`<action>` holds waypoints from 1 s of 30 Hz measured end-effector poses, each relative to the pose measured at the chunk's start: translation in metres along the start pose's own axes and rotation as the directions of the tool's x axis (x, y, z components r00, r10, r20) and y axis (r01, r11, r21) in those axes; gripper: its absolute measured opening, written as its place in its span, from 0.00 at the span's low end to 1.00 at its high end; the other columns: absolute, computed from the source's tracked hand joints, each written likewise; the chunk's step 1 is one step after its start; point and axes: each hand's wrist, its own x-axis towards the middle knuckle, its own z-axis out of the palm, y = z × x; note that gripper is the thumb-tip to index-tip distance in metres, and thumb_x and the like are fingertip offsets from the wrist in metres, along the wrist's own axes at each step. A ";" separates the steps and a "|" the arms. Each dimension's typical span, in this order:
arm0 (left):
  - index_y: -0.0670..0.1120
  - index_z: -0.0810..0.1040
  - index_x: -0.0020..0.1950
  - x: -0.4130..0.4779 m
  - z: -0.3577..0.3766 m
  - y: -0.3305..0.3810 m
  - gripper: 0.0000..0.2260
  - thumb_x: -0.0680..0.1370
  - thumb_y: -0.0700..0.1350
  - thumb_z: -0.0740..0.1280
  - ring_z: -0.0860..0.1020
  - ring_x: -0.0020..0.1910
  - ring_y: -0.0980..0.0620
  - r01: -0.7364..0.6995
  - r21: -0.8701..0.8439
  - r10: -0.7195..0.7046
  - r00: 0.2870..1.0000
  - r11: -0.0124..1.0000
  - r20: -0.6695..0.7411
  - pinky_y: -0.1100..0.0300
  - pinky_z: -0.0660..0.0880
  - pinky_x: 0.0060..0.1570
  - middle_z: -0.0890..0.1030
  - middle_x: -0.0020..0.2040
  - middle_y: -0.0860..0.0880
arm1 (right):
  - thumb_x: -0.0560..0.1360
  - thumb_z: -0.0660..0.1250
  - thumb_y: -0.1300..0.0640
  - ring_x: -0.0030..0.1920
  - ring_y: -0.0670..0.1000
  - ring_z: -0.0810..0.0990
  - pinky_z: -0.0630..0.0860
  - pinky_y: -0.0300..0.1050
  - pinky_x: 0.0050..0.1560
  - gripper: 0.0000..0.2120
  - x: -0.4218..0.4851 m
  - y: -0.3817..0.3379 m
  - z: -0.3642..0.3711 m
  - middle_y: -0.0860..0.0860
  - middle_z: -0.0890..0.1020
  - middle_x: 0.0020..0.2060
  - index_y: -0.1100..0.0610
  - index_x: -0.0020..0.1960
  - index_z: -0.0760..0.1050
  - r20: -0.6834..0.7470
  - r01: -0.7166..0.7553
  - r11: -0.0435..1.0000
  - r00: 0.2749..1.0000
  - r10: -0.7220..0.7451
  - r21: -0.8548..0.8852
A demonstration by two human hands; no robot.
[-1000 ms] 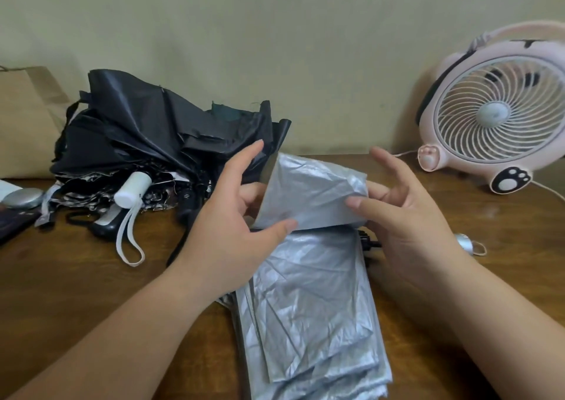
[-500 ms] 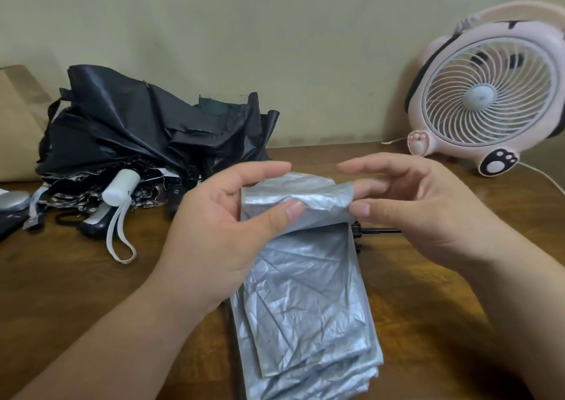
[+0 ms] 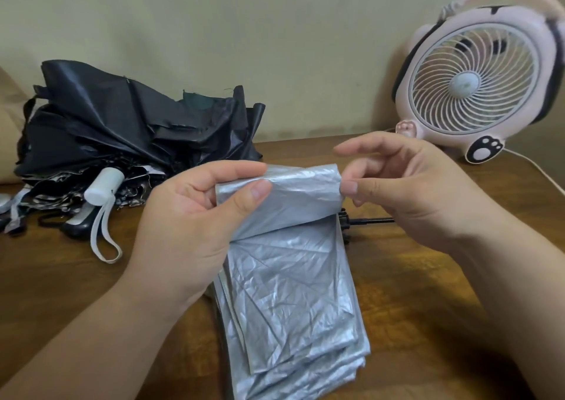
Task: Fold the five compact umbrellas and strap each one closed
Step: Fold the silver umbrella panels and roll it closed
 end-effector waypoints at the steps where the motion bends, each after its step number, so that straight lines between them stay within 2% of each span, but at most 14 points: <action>1: 0.55 0.88 0.52 -0.001 0.001 0.001 0.14 0.68 0.55 0.78 0.81 0.53 0.31 -0.003 0.005 0.003 1.000 1.000 0.003 0.34 0.77 0.62 0.87 0.48 0.43 | 0.66 0.77 0.69 0.33 0.48 0.79 0.77 0.39 0.41 0.19 0.000 0.000 -0.001 0.53 0.84 0.34 0.59 0.55 0.80 0.015 0.003 1.000 1.000 -0.003 -0.005; 2: 0.55 0.88 0.51 -0.001 0.002 0.002 0.13 0.68 0.55 0.79 0.82 0.52 0.32 -0.007 0.014 0.007 1.000 1.000 0.012 0.34 0.77 0.62 0.87 0.48 0.44 | 0.67 0.77 0.70 0.33 0.48 0.79 0.77 0.39 0.41 0.18 -0.001 -0.001 -0.002 0.53 0.84 0.35 0.59 0.55 0.80 0.030 0.009 1.000 1.000 -0.008 -0.010; 5: 0.57 0.88 0.49 -0.002 0.003 0.005 0.11 0.68 0.53 0.81 0.85 0.52 0.44 -0.021 0.048 0.020 0.999 0.999 0.033 0.39 0.79 0.61 0.88 0.47 0.48 | 0.67 0.78 0.68 0.34 0.47 0.80 0.77 0.38 0.42 0.19 -0.003 -0.002 0.000 0.54 0.84 0.36 0.61 0.56 0.80 0.041 0.038 0.999 0.998 -0.037 -0.010; 7: 0.57 0.88 0.48 -0.002 0.002 0.006 0.10 0.67 0.52 0.78 0.86 0.50 0.47 -0.025 0.060 0.023 0.999 0.998 0.033 0.42 0.80 0.59 0.88 0.46 0.49 | 0.65 0.76 0.64 0.35 0.48 0.80 0.78 0.38 0.42 0.20 -0.004 -0.004 0.002 0.54 0.84 0.36 0.61 0.56 0.80 0.022 0.055 0.998 0.998 -0.054 -0.027; 12: 0.48 0.85 0.48 -0.004 0.003 0.011 0.13 0.65 0.41 0.77 0.87 0.42 0.52 -0.019 0.086 0.013 0.998 0.996 0.069 0.61 0.83 0.43 0.88 0.41 0.50 | 0.64 0.76 0.60 0.41 0.51 0.80 0.79 0.41 0.48 0.16 -0.005 -0.006 -0.003 0.53 0.84 0.39 0.55 0.52 0.84 0.023 0.081 0.990 0.997 -0.079 -0.119; 14: 0.50 0.86 0.47 -0.006 0.002 0.011 0.10 0.66 0.42 0.78 0.87 0.42 0.50 -0.074 0.191 0.067 0.997 0.979 0.043 0.56 0.84 0.44 0.88 0.41 0.51 | 0.65 0.76 0.58 0.43 0.52 0.80 0.78 0.44 0.50 0.14 -0.006 -0.006 -0.008 0.52 0.84 0.40 0.54 0.50 0.85 0.057 0.077 0.985 0.996 -0.069 -0.154; 16: 0.56 0.87 0.43 -0.008 0.000 0.011 0.05 0.69 0.48 0.77 0.86 0.42 0.52 -0.172 0.359 0.164 0.985 0.917 0.053 0.55 0.84 0.47 0.87 0.41 0.56 | 0.66 0.76 0.59 0.43 0.53 0.79 0.77 0.46 0.51 0.12 -0.007 -0.007 -0.011 0.52 0.83 0.40 0.55 0.51 0.85 0.089 0.076 0.973 0.994 -0.058 -0.218; 18: 0.61 0.85 0.42 -0.008 -0.003 0.014 0.06 0.71 0.49 0.76 0.84 0.43 0.61 -0.270 0.486 0.253 0.962 0.831 0.103 0.67 0.79 0.45 0.85 0.40 0.62 | 0.68 0.75 0.60 0.41 0.55 0.78 0.77 0.49 0.49 0.14 -0.009 -0.009 -0.012 0.52 0.83 0.39 0.57 0.53 0.85 0.119 0.093 0.942 0.991 -0.057 -0.323; 20: 0.58 0.85 0.45 -0.007 -0.006 0.020 0.07 0.72 0.46 0.76 0.81 0.43 0.63 -0.378 0.568 0.328 0.925 0.731 0.193 0.75 0.73 0.42 0.84 0.39 0.61 | 0.69 0.80 0.54 0.41 0.56 0.79 0.80 0.53 0.50 0.17 -0.011 -0.010 -0.012 0.50 0.83 0.40 0.53 0.57 0.84 0.153 0.136 0.853 0.986 -0.066 -0.504; 23: 0.54 0.87 0.47 -0.007 -0.012 0.025 0.04 0.75 0.46 0.78 0.75 0.44 0.55 -0.515 0.642 0.397 0.855 0.568 0.334 0.71 0.67 0.45 0.77 0.41 0.57 | 0.65 0.78 0.39 0.49 0.46 0.76 0.75 0.47 0.51 0.25 -0.011 -0.005 -0.010 0.41 0.79 0.45 0.43 0.60 0.82 0.198 0.206 0.589 0.977 -0.079 -0.781; 25: 0.52 0.87 0.46 -0.006 -0.015 0.027 0.02 0.74 0.47 0.79 0.72 0.45 0.53 -0.564 0.663 0.424 0.820 0.492 0.384 0.69 0.64 0.47 0.72 0.42 0.54 | 0.66 0.79 0.42 0.56 0.43 0.73 0.72 0.44 0.57 0.21 -0.009 0.000 -0.003 0.39 0.76 0.51 0.41 0.58 0.82 0.250 0.256 0.503 0.965 -0.081 -0.826; 27: 0.52 0.87 0.43 -0.006 -0.017 0.030 0.03 0.73 0.46 0.80 0.72 0.51 0.54 -0.617 0.646 0.427 0.783 0.450 0.451 0.67 0.66 0.53 0.75 0.47 0.53 | 0.69 0.80 0.50 0.63 0.46 0.73 0.71 0.45 0.64 0.15 -0.009 0.005 0.003 0.42 0.78 0.60 0.42 0.55 0.84 0.308 0.306 0.459 0.949 -0.072 -0.834; 28: 0.52 0.87 0.42 -0.006 -0.017 0.031 0.03 0.72 0.46 0.80 0.73 0.57 0.54 -0.636 0.626 0.410 0.771 0.452 0.487 0.63 0.67 0.58 0.77 0.53 0.53 | 0.70 0.80 0.53 0.66 0.45 0.73 0.72 0.47 0.66 0.14 -0.009 0.006 0.005 0.42 0.78 0.63 0.42 0.53 0.85 0.328 0.318 0.446 0.943 -0.057 -0.837; 30: 0.52 0.87 0.41 -0.005 -0.019 0.029 0.04 0.72 0.47 0.80 0.75 0.65 0.54 -0.631 0.570 0.333 0.770 0.527 0.544 0.54 0.72 0.65 0.80 0.61 0.55 | 0.72 0.78 0.57 0.64 0.40 0.76 0.74 0.46 0.66 0.12 -0.011 0.003 0.006 0.39 0.80 0.62 0.43 0.53 0.87 0.336 0.295 0.456 0.942 0.010 -0.840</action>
